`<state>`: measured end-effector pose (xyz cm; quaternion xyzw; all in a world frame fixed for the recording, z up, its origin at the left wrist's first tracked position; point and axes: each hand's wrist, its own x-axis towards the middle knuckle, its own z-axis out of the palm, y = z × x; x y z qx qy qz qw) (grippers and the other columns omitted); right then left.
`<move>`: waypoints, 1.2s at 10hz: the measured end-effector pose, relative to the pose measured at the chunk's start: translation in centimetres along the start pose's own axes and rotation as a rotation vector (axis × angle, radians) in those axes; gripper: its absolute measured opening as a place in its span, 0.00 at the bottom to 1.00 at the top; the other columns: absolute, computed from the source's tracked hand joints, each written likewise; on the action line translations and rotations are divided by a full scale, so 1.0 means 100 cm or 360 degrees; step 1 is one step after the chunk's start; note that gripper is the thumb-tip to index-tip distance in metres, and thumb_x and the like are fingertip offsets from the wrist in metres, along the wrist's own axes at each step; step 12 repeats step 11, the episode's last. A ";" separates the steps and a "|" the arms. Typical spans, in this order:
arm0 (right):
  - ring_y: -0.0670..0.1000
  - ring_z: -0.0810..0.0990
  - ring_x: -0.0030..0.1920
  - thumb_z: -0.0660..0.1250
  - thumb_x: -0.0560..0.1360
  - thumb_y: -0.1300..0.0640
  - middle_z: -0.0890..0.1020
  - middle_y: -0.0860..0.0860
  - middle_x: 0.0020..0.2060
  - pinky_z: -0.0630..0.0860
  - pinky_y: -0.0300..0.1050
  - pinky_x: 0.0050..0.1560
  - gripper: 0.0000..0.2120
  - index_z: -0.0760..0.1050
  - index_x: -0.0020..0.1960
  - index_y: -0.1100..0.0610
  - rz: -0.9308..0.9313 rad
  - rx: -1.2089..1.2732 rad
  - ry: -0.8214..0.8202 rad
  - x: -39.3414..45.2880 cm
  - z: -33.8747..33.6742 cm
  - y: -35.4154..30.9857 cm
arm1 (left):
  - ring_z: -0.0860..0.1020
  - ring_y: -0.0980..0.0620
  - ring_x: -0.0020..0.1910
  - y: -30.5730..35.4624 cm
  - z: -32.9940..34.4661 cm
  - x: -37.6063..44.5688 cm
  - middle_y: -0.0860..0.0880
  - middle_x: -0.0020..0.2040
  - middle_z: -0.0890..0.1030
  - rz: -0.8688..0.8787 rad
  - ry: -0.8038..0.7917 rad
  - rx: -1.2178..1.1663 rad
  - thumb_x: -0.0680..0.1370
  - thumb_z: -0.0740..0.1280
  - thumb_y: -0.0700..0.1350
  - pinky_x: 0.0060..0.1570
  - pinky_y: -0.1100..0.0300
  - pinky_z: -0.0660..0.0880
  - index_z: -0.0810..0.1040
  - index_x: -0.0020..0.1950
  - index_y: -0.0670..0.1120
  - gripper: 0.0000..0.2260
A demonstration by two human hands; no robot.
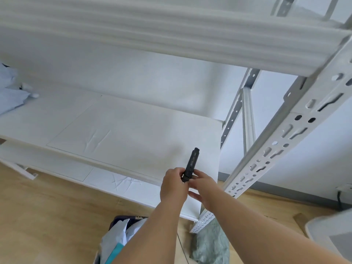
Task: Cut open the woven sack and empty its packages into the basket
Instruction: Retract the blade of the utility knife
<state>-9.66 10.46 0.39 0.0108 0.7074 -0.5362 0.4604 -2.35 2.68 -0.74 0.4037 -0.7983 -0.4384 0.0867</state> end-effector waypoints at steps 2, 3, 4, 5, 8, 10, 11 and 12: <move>0.51 0.79 0.60 0.60 0.71 0.72 0.84 0.47 0.53 0.78 0.50 0.59 0.27 0.75 0.64 0.51 0.0023 0.0007 -0.0008 0.018 0.004 0.010 | 0.78 0.53 0.52 -0.017 0.017 0.012 0.54 0.56 0.75 -0.0075 0.0017 0.0028 0.75 0.68 0.43 0.48 0.59 0.74 0.76 0.61 0.55 0.16; 0.51 0.78 0.60 0.61 0.72 0.72 0.81 0.47 0.59 0.78 0.51 0.61 0.28 0.72 0.67 0.51 0.0004 -0.0028 -0.0040 0.025 0.004 0.011 | 0.78 0.53 0.50 -0.021 0.022 0.018 0.54 0.56 0.75 -0.0094 0.0019 -0.0004 0.75 0.67 0.43 0.50 0.57 0.77 0.76 0.62 0.55 0.16; 0.50 0.77 0.62 0.64 0.72 0.70 0.76 0.45 0.64 0.78 0.50 0.60 0.29 0.69 0.70 0.50 -0.0003 -0.0033 -0.0067 0.029 0.004 0.010 | 0.77 0.53 0.48 -0.024 0.026 0.024 0.51 0.58 0.74 -0.0136 -0.0001 -0.0074 0.76 0.65 0.42 0.51 0.59 0.76 0.75 0.63 0.53 0.16; 0.50 0.75 0.63 0.63 0.74 0.68 0.74 0.44 0.66 0.77 0.49 0.61 0.27 0.69 0.69 0.49 -0.0017 -0.0090 -0.0096 0.032 0.003 0.005 | 0.77 0.52 0.54 -0.025 0.027 0.030 0.49 0.63 0.71 -0.0194 -0.0011 -0.0125 0.77 0.65 0.42 0.52 0.63 0.71 0.71 0.69 0.49 0.20; 0.49 0.74 0.60 0.59 0.77 0.68 0.74 0.45 0.66 0.72 0.40 0.53 0.29 0.63 0.74 0.47 -0.0073 -0.0241 -0.0127 0.036 0.005 -0.001 | 0.77 0.51 0.46 -0.030 0.031 0.042 0.50 0.52 0.80 -0.0125 -0.0071 -0.0125 0.76 0.62 0.44 0.43 0.61 0.72 0.79 0.57 0.53 0.12; 0.49 0.71 0.63 0.59 0.77 0.68 0.70 0.44 0.66 0.67 0.44 0.64 0.32 0.58 0.77 0.48 -0.0113 -0.0269 -0.0172 0.034 0.003 -0.002 | 0.76 0.52 0.42 -0.026 0.027 0.038 0.53 0.45 0.81 0.0014 -0.0097 -0.0179 0.75 0.60 0.40 0.33 0.67 0.66 0.79 0.52 0.53 0.13; 0.50 0.67 0.67 0.60 0.78 0.67 0.64 0.46 0.74 0.67 0.46 0.67 0.32 0.57 0.78 0.48 -0.0134 -0.0275 -0.0167 0.024 0.001 0.000 | 0.78 0.53 0.50 -0.032 0.030 0.035 0.53 0.53 0.79 0.0056 -0.0146 -0.0186 0.75 0.62 0.40 0.39 0.66 0.70 0.76 0.58 0.54 0.15; 0.50 0.67 0.67 0.60 0.78 0.67 0.64 0.46 0.74 0.67 0.46 0.67 0.32 0.57 0.78 0.48 -0.0134 -0.0275 -0.0167 0.024 0.001 0.000 | 0.78 0.53 0.50 -0.032 0.030 0.035 0.53 0.53 0.79 0.0056 -0.0146 -0.0186 0.75 0.62 0.40 0.39 0.66 0.70 0.76 0.58 0.54 0.15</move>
